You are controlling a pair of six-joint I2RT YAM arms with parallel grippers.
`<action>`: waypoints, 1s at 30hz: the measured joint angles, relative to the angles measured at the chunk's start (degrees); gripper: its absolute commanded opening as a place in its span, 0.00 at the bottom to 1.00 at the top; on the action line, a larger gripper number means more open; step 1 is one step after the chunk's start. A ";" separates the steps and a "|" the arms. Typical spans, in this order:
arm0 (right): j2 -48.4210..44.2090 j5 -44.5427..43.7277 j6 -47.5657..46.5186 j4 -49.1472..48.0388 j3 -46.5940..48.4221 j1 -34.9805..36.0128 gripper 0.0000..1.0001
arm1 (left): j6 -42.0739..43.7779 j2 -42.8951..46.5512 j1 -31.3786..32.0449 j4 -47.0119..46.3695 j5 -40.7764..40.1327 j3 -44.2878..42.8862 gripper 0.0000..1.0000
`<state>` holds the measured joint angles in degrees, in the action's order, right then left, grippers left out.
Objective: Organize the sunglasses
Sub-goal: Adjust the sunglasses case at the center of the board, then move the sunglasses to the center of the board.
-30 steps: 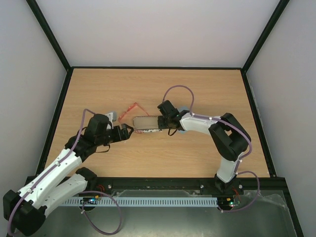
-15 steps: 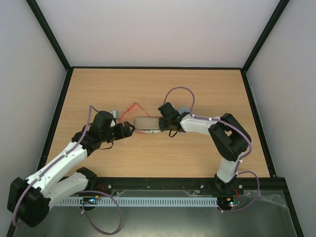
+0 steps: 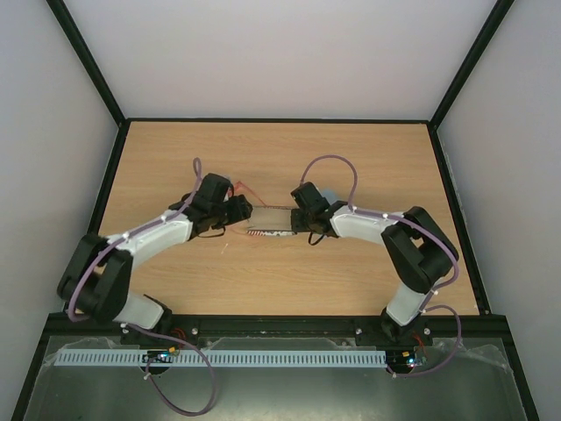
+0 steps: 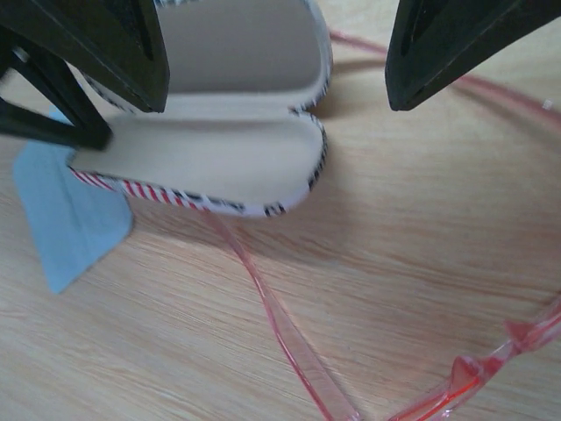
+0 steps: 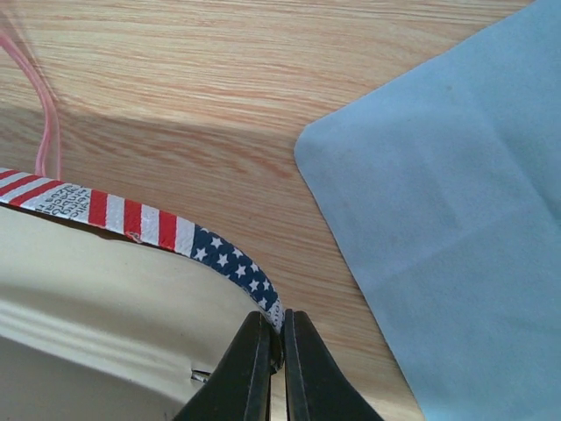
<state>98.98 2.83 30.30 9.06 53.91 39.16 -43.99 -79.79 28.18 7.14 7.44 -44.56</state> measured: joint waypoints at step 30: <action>-4.57 3.48 -1.40 -0.85 -5.62 -2.34 0.04 | 6.36 -26.12 -7.89 -1.01 -17.40 -17.51 0.66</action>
<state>94.41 6.31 28.91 8.21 48.29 36.82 -37.63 -105.91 20.29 6.13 -9.96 -62.06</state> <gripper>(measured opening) 0.045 0.657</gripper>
